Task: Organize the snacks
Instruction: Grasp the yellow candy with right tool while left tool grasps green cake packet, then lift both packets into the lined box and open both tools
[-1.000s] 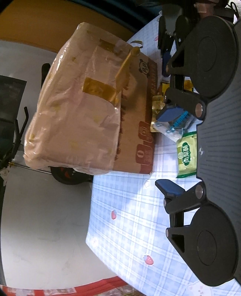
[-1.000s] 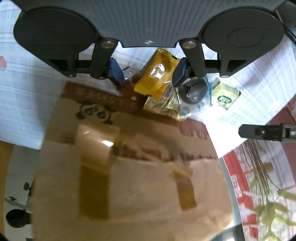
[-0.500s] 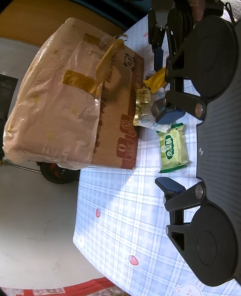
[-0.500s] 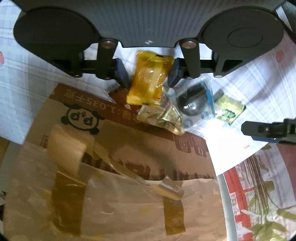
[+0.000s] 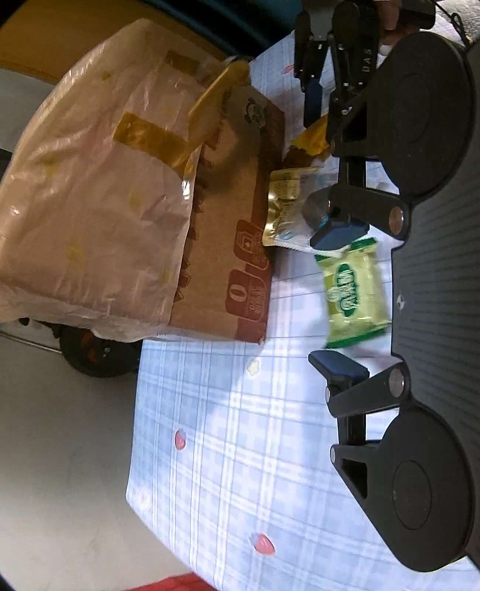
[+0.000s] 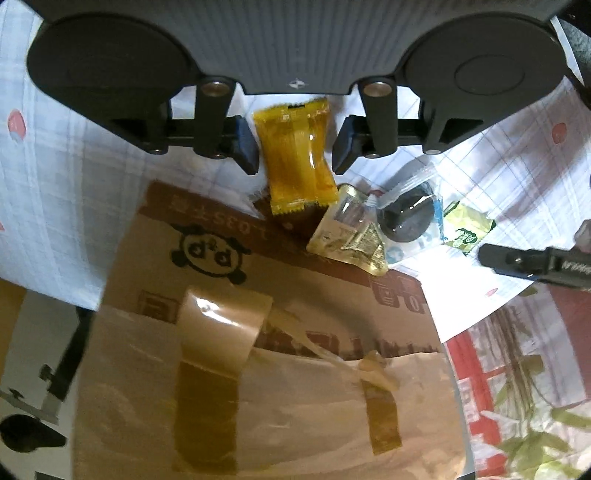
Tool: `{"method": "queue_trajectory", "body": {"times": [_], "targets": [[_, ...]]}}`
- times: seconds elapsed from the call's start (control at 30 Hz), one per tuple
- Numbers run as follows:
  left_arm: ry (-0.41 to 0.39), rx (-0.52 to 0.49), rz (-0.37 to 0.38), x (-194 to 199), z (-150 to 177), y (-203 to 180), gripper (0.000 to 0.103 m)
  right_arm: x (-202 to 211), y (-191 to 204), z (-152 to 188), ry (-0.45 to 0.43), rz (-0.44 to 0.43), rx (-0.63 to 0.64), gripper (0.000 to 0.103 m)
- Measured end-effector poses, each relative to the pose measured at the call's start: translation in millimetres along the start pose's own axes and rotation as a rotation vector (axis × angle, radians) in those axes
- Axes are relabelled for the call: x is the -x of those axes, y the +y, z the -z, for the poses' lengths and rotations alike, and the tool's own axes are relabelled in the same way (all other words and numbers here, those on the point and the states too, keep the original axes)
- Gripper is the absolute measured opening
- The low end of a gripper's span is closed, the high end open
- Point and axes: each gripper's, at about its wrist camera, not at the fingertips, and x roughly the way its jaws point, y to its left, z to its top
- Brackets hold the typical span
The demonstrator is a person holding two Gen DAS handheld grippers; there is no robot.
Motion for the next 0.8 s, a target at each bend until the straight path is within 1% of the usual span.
{"method": "queue_trajectory", "body": {"times": [0.03,0.1,0.2,0.33,0.47,0.57,0.67,0.8], "targets": [[0.004,0.003,0.007,-5,-3,1,0.058,-1,-2,0,-0.005,-0.004,-0.008,0.047],[0.006,0.027,0.030,-11,-6,5,0.058,-1,-5,2,-0.018,0.000,-0.031,0.041],[0.018,0.070,0.063,-18,-7,11,0.058,4,-6,8,-0.029,0.008,-0.048,0.041],[0.030,0.063,0.062,-18,-1,8,0.058,13,-6,19,-0.047,0.012,-0.052,0.041],[0.025,0.089,0.065,-6,12,7,0.058,17,-6,27,-0.069,0.010,-0.065,0.041],[0.025,0.085,0.058,4,21,3,0.058,18,-4,29,-0.083,0.015,-0.063,0.041],[0.032,0.057,0.058,13,28,-2,0.058,19,-2,34,-0.105,0.023,-0.045,0.041],[0.018,0.013,0.057,18,23,-7,0.058,20,-2,37,-0.113,0.022,-0.043,0.041]]}}
